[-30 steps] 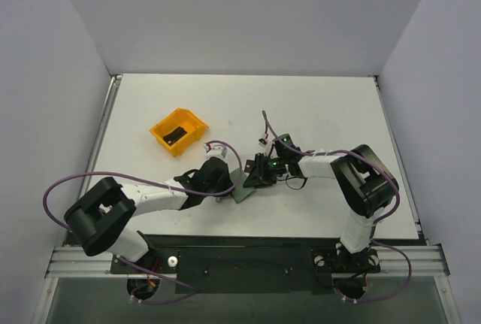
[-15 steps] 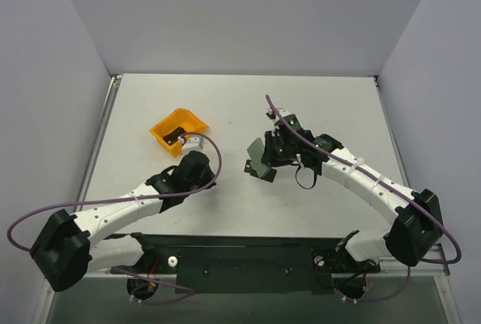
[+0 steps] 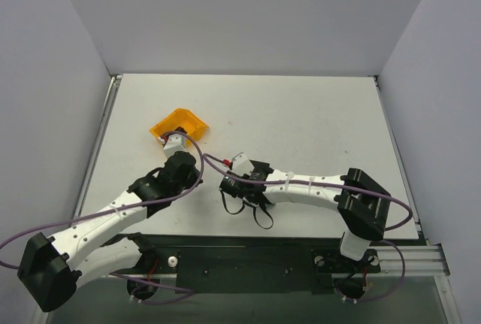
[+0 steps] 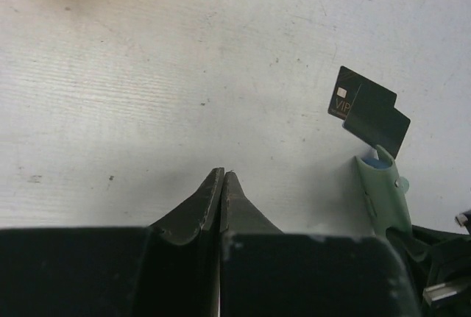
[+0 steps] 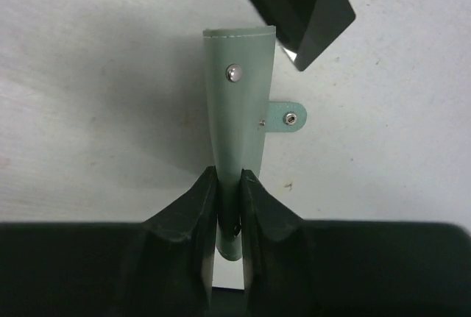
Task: Put the credit cards into the card holder
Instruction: Turn over the card holder at the center of the board.
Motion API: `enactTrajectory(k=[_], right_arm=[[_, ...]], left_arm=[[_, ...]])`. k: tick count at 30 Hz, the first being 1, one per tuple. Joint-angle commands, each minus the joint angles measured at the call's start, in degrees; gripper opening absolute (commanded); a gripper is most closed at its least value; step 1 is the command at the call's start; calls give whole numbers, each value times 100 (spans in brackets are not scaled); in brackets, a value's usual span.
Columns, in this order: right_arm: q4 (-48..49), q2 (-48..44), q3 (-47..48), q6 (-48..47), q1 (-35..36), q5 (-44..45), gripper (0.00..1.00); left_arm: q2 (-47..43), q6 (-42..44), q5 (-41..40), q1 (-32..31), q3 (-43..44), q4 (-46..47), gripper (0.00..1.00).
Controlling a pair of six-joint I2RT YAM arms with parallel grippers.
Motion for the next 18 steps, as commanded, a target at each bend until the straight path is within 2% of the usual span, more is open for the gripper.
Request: enactTrajectory(k=[1, 2, 4, 6, 8, 13, 16, 18], right_arm=[[-69, 92, 302, 265, 445, 207, 20], [114, 57, 303, 221, 489, -38, 26], [587, -118, 181, 125, 551, -695, 43], [1298, -452, -127, 19, 481, -1634, 48], [1731, -856, -495, 1, 350, -2164, 49], [1874, -1979, -1050, 220, -483, -2036, 47], [1707, -2534, -1471, 440, -1151, -1475, 38], [1602, -2878, -1673, 536, -1590, -1350, 32]], left_arm=[[-208, -94, -167, 75, -73, -300, 5], [-208, -103, -159, 93, -73, -318, 5], [-217, -129, -141, 128, -100, -362, 5], [-208, -155, -115, 163, -126, -353, 5], [-173, -147, -53, 198, -117, -327, 5], [55, 160, 359, 198, -82, 224, 0], [275, 424, 912, 41, -30, 831, 0], [485, 521, 923, -256, 102, 1069, 0]])
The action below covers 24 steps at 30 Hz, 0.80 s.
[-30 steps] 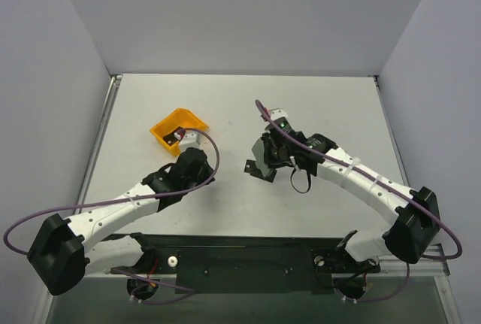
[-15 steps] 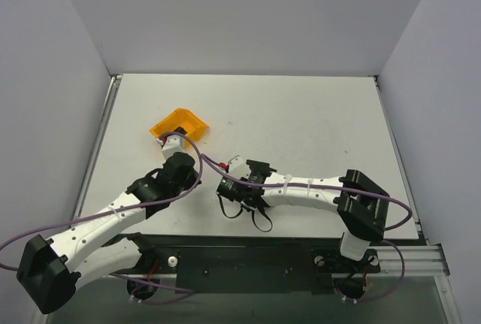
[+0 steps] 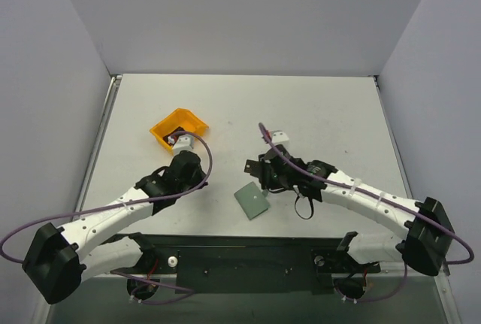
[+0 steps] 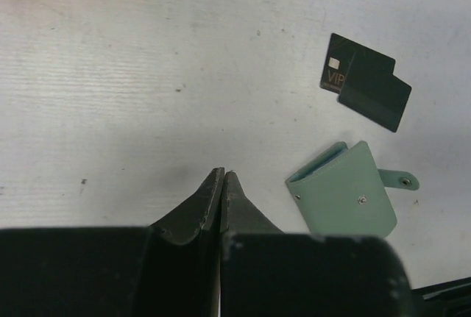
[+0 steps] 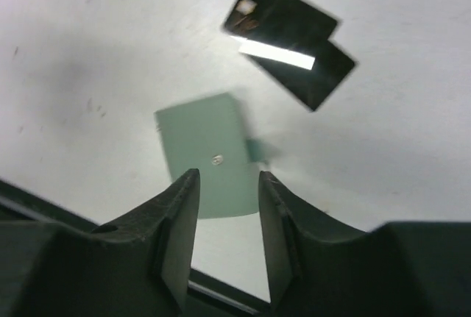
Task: Put the credit cards into the card holder
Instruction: Turn over the card holder at the center of the board.
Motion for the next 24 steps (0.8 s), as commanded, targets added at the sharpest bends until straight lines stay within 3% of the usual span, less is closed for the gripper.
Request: enactTrajectory(k=[1, 6, 8, 14, 24], right_arm=[[-304, -662, -431, 305, -856, 434, 30], [-472, -470, -633, 323, -1928, -260, 5], [-271, -347, -729, 209, -2070, -681, 1], [37, 189, -765, -37, -2150, -1614, 0], [810, 840, -932, -160, -2194, -2563, 0]], left_arm=[[435, 396, 450, -468, 325, 968, 0], [1498, 467, 538, -1189, 791, 1486, 0], [1754, 459, 635, -1312, 931, 1653, 0], [2703, 397, 1048, -1409, 1099, 2172, 0], [3073, 239, 1223, -1532, 968, 2322, 0]])
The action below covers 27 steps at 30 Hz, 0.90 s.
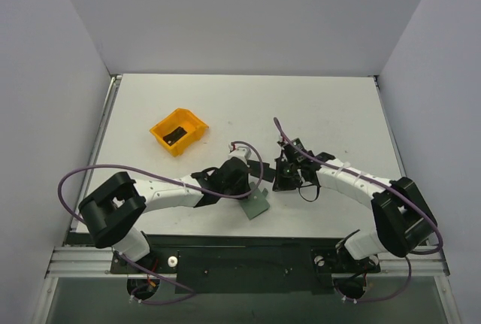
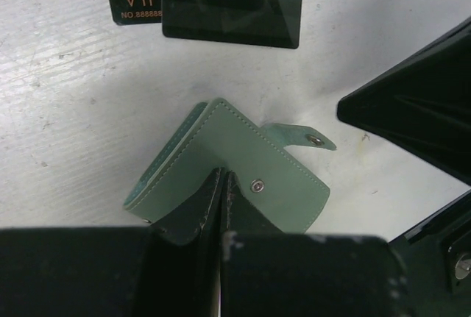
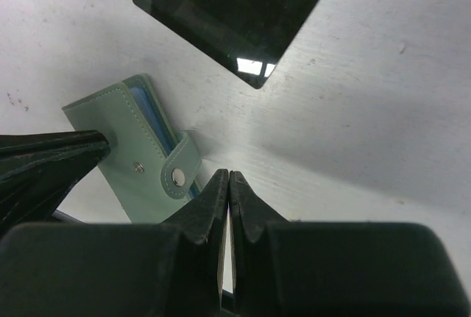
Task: Put the credit cards into the card holder
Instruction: Turn over the card holder at the center of the board, then close the card holder at the center of the board.
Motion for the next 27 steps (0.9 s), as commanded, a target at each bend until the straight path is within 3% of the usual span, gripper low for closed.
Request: enactTrajectory(k=[1, 27], right_arm=[[356, 197, -56, -88, -78, -522, 0], [1058, 690, -82, -80, -122, -1998, 0]], left_arm=[[44, -126, 161, -57, 21, 486, 0], [282, -417, 205, -119, -287, 600, 0]])
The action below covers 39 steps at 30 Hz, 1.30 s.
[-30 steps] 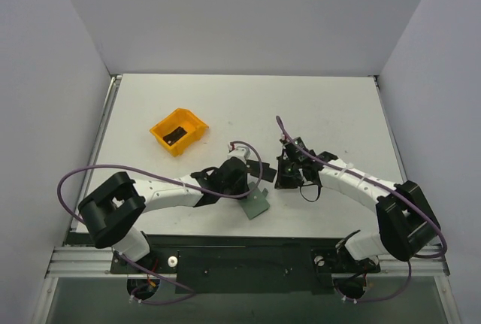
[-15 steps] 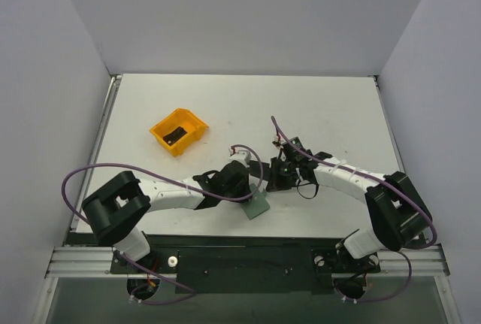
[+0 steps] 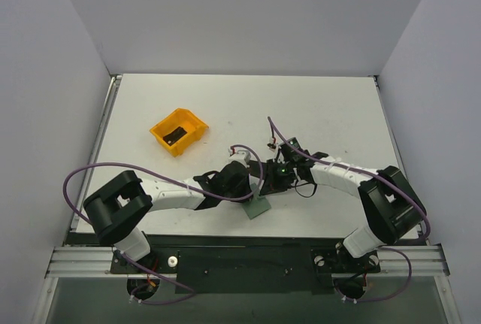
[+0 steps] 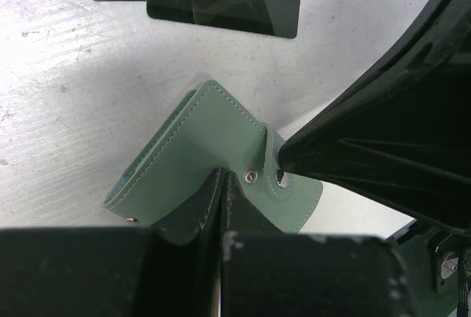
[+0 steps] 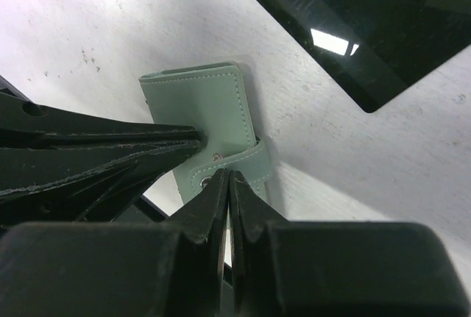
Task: Put the credit cards into the card holder
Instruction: Close the card holder at the center of the board.
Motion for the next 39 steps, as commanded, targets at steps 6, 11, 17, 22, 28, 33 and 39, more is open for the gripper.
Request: enactTrajectory(k=[6, 11, 17, 22, 28, 33, 39], right_arm=[[389, 133, -73, 67, -28, -474, 0], [477, 221, -91, 138, -28, -527, 0], [434, 256, -117, 155, 16, -457, 4], [539, 282, -196, 225, 16, -518, 5], [785, 274, -311, 331, 34, -597, 6], [899, 230, -390, 375, 34, -659, 10], [856, 11, -434, 349, 43, -641, 11]], left_arm=[[70, -19, 17, -42, -51, 47, 0], [43, -36, -26, -42, -95, 39, 0], [17, -45, -27, -42, -104, 39, 0], [-1, -54, -27, -42, -130, 39, 0], [-27, -45, -44, -42, -130, 30, 0], [-36, -54, -53, -42, -139, 12, 0], [-54, -54, -71, -42, -148, 4, 0]])
